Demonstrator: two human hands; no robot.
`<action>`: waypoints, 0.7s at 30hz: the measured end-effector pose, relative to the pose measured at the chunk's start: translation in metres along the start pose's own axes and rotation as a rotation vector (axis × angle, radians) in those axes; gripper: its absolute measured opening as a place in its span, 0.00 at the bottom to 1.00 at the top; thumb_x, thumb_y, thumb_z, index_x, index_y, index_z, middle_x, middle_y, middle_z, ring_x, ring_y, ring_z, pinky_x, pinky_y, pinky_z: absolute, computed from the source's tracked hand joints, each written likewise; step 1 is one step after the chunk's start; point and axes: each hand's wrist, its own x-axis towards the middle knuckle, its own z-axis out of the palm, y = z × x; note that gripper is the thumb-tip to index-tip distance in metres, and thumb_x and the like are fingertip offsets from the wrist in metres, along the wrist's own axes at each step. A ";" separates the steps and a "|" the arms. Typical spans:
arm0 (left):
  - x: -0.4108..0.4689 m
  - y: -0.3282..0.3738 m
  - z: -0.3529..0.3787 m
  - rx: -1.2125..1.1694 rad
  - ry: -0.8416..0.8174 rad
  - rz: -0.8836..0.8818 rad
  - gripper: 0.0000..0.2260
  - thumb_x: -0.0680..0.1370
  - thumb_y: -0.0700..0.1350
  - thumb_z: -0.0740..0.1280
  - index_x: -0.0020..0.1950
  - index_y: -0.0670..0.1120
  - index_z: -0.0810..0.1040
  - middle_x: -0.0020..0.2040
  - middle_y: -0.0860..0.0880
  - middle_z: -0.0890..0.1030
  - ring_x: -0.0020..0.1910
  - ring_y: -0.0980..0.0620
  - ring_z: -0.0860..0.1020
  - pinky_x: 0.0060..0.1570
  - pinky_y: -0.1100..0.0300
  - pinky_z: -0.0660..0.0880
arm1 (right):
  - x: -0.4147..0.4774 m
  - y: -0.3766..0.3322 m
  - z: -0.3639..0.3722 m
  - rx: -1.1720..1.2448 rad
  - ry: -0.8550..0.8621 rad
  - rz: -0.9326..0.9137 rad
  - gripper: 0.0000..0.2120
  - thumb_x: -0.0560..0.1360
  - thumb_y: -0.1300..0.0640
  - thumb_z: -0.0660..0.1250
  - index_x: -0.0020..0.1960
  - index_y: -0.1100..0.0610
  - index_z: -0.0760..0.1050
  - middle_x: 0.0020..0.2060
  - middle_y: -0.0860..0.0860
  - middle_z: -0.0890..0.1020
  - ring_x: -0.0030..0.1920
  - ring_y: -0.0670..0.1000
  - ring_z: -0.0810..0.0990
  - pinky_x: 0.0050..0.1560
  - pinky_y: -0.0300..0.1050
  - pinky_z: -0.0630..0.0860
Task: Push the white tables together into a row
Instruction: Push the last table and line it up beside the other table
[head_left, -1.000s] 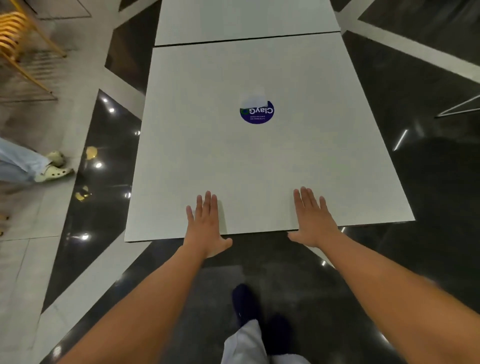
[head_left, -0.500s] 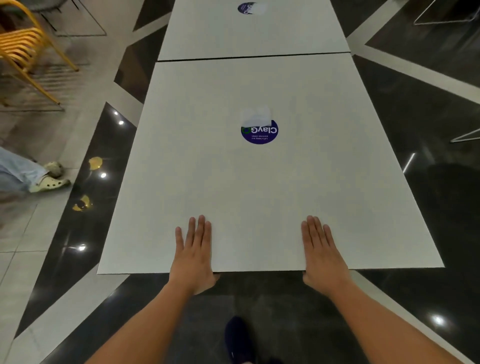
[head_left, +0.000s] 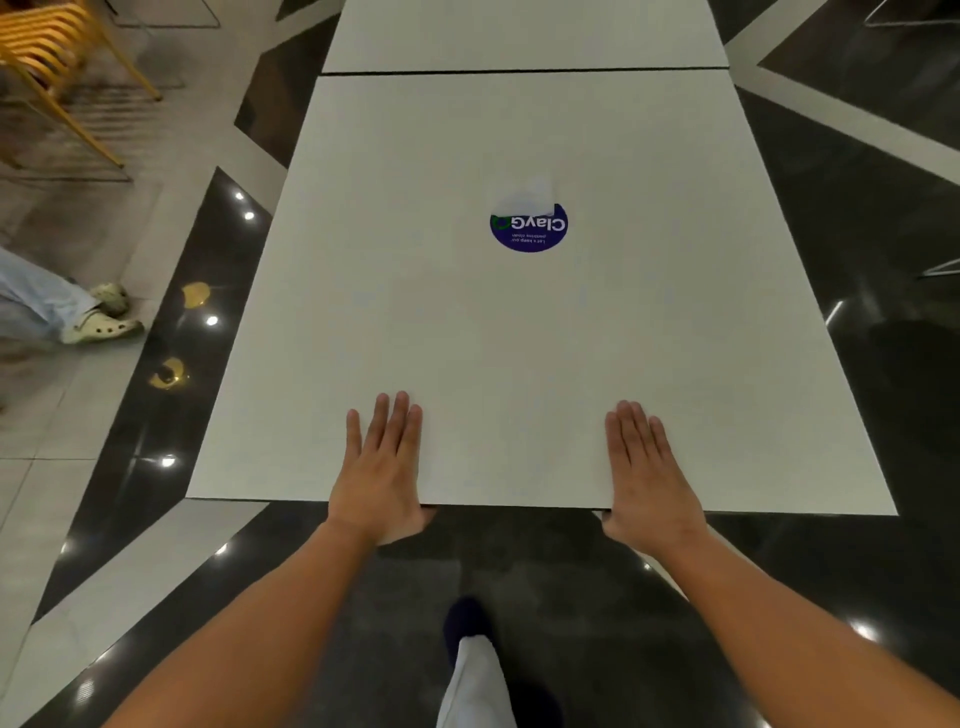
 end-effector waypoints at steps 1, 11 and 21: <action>0.000 0.000 0.000 -0.001 0.006 0.005 0.62 0.63 0.69 0.68 0.78 0.43 0.31 0.81 0.40 0.39 0.79 0.40 0.35 0.75 0.34 0.44 | 0.001 0.001 0.000 -0.001 0.005 -0.002 0.58 0.71 0.44 0.66 0.72 0.64 0.21 0.74 0.62 0.25 0.72 0.59 0.21 0.71 0.53 0.22; 0.009 -0.012 -0.010 0.028 -0.008 0.020 0.60 0.67 0.70 0.66 0.78 0.40 0.32 0.80 0.40 0.35 0.78 0.40 0.32 0.75 0.34 0.40 | 0.011 -0.004 0.000 0.007 0.028 -0.012 0.56 0.70 0.46 0.63 0.72 0.64 0.21 0.72 0.61 0.23 0.72 0.58 0.20 0.69 0.53 0.20; 0.008 -0.013 -0.010 0.009 -0.027 0.027 0.62 0.63 0.68 0.70 0.79 0.42 0.34 0.81 0.40 0.38 0.79 0.39 0.36 0.75 0.32 0.45 | 0.012 -0.003 -0.002 0.005 0.015 -0.030 0.55 0.71 0.46 0.62 0.73 0.64 0.21 0.73 0.62 0.23 0.72 0.59 0.21 0.70 0.54 0.21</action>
